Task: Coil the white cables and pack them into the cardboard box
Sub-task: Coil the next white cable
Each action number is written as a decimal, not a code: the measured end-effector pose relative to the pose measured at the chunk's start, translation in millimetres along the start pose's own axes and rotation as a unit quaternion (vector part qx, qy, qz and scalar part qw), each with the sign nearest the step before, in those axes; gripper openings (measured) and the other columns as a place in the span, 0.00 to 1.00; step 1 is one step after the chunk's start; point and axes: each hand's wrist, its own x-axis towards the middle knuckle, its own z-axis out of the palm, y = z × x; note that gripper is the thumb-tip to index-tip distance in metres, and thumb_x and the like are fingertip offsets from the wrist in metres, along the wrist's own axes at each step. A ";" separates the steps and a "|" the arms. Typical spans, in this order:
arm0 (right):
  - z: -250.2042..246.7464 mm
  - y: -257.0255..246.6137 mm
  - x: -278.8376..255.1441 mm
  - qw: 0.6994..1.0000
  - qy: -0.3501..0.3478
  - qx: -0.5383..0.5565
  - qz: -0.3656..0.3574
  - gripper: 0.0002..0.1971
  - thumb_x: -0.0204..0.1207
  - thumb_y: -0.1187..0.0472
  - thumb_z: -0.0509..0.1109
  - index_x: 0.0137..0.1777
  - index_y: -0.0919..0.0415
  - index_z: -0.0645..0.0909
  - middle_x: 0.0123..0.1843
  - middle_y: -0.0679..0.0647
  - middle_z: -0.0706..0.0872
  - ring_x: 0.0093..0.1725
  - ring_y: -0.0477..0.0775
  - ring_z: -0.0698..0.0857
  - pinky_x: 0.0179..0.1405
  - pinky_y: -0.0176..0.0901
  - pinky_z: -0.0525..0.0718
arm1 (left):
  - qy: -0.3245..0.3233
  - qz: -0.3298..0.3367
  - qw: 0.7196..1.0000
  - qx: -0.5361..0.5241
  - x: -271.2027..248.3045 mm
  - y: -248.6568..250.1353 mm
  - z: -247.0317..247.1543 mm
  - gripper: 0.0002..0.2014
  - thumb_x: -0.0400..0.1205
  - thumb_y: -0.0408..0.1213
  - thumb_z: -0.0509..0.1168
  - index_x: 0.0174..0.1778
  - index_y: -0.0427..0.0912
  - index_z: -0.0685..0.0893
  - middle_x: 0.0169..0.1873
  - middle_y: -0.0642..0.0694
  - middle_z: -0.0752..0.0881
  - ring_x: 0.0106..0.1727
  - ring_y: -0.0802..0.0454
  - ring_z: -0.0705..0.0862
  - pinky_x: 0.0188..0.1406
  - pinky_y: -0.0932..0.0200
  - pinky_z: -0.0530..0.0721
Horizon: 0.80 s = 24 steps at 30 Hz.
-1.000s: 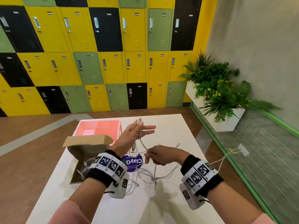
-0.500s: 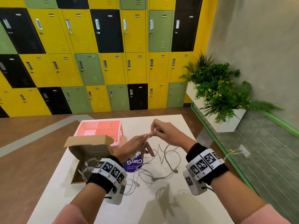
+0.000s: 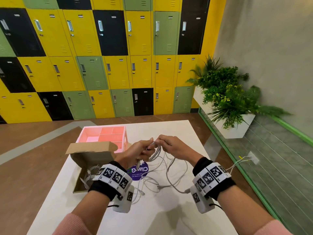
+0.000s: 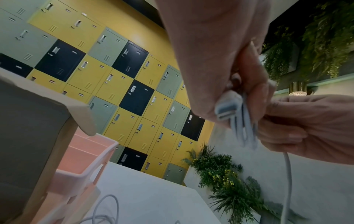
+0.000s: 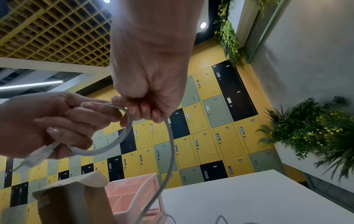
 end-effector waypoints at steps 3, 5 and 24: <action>4.5 -0.1 -0.9 1.000 -0.004 0.019 0.014 0.16 0.86 0.50 0.56 0.47 0.61 0.77 0.28 0.46 0.73 0.24 0.39 0.71 0.27 0.30 0.66 | 0.022 0.009 1.000 -0.002 1.0 -1.9 -1.0 0.20 0.89 0.45 0.48 0.30 0.44 0.64 0.20 0.53 0.61 0.17 0.61 0.55 0.15 0.69 0.54; 5.6 0.2 -0.7 1.000 0.001 0.008 0.021 0.17 0.86 0.49 0.55 0.47 0.62 0.77 0.29 0.45 0.74 0.26 0.38 0.72 0.28 0.29 0.67 | 0.046 0.021 0.999 0.001 0.9 -2.7 1.0 0.21 0.89 0.45 0.49 0.30 0.43 0.66 0.20 0.53 0.62 0.18 0.60 0.56 0.19 0.67 0.55; 12.9 5.6 2.2 0.992 0.099 0.060 0.043 0.15 0.87 0.51 0.53 0.48 0.60 0.75 0.29 0.47 0.75 0.27 0.44 0.71 0.28 0.32 0.68 | 0.157 0.156 0.973 0.069 10.0 -8.7 7.0 0.20 0.89 0.50 0.50 0.32 0.46 0.66 0.22 0.57 0.62 0.23 0.60 0.59 0.24 0.65 0.60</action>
